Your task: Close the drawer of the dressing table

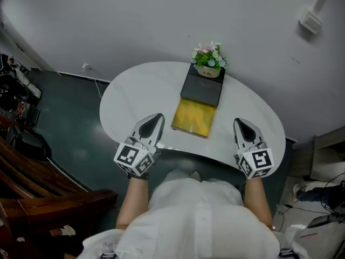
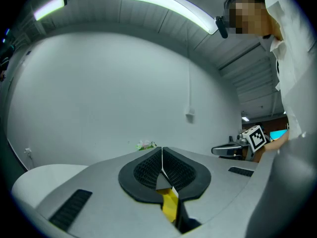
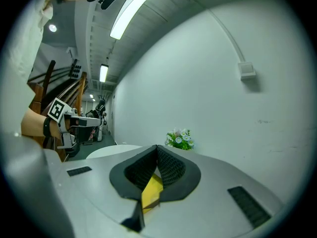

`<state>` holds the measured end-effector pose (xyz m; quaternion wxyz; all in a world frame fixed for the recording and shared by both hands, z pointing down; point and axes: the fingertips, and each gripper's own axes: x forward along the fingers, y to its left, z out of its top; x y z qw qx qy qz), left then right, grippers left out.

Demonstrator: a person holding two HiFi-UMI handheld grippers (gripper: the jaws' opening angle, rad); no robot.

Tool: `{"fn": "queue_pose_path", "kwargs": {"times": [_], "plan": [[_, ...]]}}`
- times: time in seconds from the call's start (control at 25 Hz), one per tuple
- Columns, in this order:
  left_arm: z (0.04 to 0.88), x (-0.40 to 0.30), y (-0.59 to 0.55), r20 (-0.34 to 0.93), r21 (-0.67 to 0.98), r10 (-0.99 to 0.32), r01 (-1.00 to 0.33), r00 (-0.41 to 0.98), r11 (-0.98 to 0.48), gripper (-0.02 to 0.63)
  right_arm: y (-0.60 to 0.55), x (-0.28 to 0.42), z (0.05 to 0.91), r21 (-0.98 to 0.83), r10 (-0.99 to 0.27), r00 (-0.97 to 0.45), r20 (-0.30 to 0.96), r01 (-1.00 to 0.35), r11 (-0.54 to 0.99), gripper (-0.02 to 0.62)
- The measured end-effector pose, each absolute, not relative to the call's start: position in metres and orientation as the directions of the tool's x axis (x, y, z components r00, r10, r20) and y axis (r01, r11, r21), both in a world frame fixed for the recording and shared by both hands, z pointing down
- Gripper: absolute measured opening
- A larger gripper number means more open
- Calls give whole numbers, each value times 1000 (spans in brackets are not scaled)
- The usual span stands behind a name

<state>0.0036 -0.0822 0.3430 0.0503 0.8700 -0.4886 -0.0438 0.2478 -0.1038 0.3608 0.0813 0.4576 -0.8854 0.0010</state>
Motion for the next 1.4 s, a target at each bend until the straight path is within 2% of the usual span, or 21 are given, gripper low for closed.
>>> {"fn": "queue_pose_path", "kwargs": {"times": [0.48,0.88,1.4], "plan": [[348,-1,-120,3,127,-813,-807,582,-577,18,-121,235,368,53,-810,-556,186,-818,573,9],[351,-26,-166,35,111,-747,-746,664,-657,18,-151,191,371,78,-819,-527,226,-829,554,11],[381,-57,-196,54,145,-678,-677,733,-721,18,-160,133,411,133,-782,-507,363,-803,581,12]]}}
